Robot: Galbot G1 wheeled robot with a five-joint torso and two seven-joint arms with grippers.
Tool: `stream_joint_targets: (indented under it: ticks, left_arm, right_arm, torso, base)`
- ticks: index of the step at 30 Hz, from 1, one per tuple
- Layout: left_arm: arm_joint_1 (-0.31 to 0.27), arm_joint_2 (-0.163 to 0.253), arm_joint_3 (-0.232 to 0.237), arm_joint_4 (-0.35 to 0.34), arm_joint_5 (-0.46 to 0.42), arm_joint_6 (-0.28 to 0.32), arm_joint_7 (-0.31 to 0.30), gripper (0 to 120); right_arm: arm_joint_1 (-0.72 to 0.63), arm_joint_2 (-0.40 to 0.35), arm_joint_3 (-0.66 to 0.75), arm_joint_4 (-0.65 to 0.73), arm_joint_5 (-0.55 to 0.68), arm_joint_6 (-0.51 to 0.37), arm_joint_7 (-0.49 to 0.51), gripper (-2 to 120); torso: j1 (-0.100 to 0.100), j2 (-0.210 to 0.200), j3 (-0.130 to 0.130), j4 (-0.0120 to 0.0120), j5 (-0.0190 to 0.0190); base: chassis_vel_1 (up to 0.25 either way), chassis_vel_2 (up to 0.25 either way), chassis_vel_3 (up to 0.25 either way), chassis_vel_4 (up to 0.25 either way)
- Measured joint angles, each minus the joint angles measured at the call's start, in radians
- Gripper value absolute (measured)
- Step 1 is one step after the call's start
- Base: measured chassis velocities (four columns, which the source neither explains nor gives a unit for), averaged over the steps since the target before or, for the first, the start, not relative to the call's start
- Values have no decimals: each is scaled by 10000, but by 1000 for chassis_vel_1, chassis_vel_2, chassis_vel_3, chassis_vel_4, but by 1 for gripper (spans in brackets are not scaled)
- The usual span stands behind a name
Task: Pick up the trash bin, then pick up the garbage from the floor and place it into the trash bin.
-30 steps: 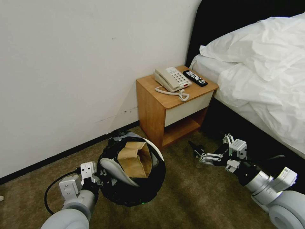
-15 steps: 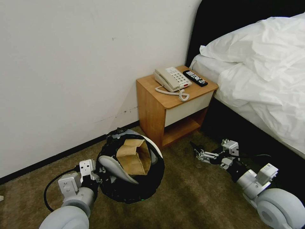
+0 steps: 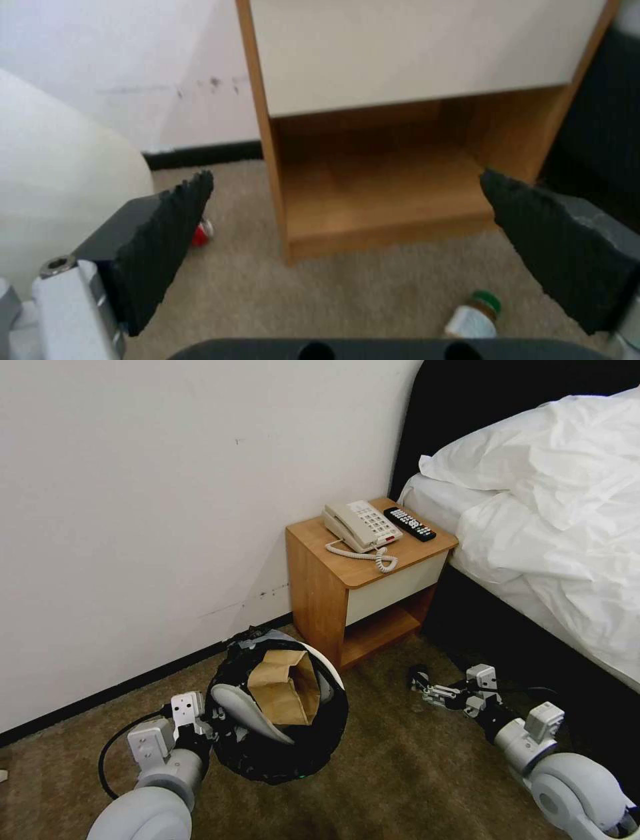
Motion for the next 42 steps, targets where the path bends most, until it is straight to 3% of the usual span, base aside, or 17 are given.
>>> stream_joint_targets:
  ticks: [30,42]
  left_arm:
    - [-146,-101,217,149,128,16,-3,0]
    - [-125,-174,379,199,237,15,12,0]
  right_arm:
    - [1457,532,-1257,-2591,-71,-331,479,100]
    - [2546,1120,-2317,-3889,-329,-601,718,100]
  torso:
    - [0,0,-1,0,-1]
    - [0,0,1,2,1]
  base:
    - [0,0,0,0]
    - [0,0,0,0]
